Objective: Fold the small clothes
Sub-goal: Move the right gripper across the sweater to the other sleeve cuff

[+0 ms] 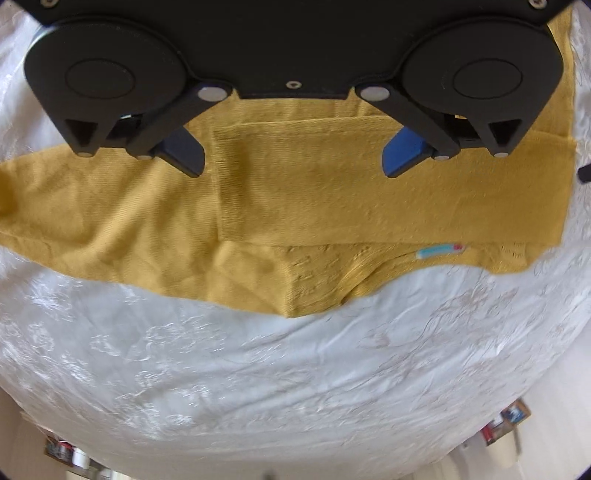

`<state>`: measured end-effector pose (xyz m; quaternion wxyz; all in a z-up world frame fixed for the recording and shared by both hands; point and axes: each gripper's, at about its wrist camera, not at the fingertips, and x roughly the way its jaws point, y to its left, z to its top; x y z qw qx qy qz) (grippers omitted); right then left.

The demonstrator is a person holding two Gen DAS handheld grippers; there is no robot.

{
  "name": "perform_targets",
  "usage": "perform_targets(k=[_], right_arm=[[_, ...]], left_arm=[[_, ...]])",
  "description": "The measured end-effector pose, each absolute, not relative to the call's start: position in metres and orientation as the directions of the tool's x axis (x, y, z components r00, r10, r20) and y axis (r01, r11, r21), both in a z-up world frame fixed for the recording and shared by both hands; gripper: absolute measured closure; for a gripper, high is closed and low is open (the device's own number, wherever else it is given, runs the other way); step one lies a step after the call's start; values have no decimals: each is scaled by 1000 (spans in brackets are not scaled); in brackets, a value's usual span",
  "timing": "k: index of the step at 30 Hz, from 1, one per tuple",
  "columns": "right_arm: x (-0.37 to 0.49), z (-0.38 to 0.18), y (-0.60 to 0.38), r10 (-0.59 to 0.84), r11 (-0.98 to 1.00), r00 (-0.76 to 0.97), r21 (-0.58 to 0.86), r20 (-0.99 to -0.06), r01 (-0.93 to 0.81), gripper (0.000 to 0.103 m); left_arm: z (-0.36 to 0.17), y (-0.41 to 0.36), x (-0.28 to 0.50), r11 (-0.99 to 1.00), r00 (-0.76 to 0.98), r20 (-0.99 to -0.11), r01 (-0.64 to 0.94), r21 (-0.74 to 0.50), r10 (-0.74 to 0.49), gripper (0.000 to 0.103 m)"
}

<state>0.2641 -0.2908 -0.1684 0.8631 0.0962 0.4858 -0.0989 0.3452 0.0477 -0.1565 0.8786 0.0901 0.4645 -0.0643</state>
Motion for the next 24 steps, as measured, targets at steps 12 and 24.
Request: perform_targets(k=[12,24], right_arm=[[263,-205,-329,-120,914,367,41,-923,403,1],[159,-169,-326,66,900,408,230,-911,370,1]], left_arm=[[-199,72,361,980,442,-897,169,104,19,0],[-154,81,259,979,413,-905,204,-12,-97,0]])
